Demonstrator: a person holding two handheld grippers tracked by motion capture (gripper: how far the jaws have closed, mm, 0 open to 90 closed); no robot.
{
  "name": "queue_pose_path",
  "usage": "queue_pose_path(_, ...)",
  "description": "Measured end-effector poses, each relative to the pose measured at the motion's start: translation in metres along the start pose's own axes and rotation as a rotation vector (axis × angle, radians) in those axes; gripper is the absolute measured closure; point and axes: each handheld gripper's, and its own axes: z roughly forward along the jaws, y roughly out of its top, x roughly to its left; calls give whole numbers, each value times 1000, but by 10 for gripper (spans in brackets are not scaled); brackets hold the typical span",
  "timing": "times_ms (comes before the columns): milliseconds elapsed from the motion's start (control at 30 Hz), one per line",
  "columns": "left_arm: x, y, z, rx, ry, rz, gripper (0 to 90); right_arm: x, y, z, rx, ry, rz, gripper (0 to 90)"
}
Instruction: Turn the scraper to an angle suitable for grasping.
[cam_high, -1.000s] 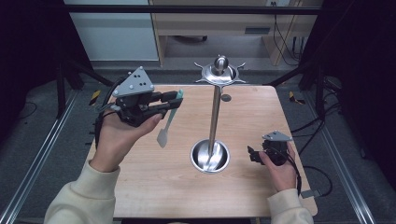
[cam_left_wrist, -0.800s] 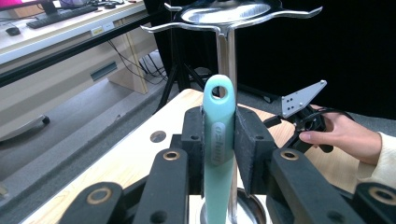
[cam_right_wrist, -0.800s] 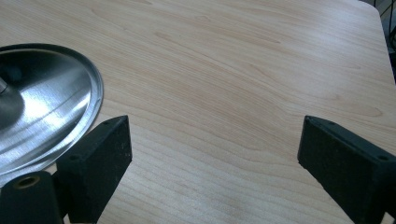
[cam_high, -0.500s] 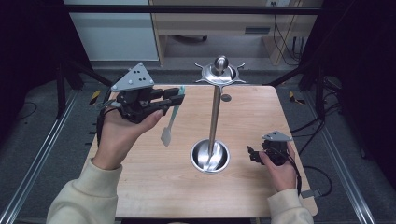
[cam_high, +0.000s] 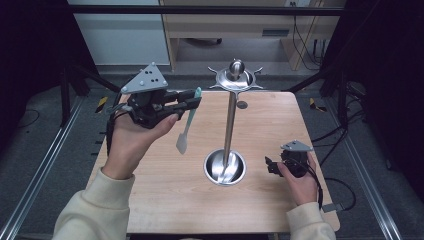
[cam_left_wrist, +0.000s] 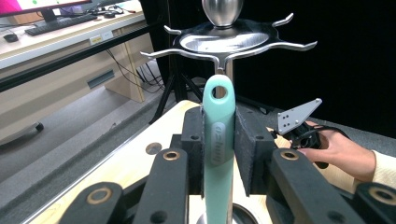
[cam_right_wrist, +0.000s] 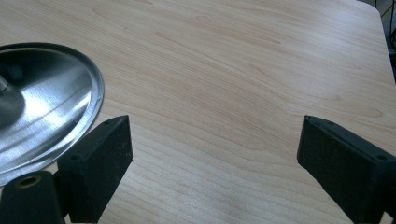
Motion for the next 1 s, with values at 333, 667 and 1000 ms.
queue_pose_path(333,5,3,6,-5,-9,-28,746,0,0,0,1,5,1,106)
queue_pose_path(667,6,3,10,1,-26,-32,746,1,0,0,4,10,3,106)
queue_pose_path(1000,6,5,14,-4,-38,-37,746,1,0,0,4,10,4,106)
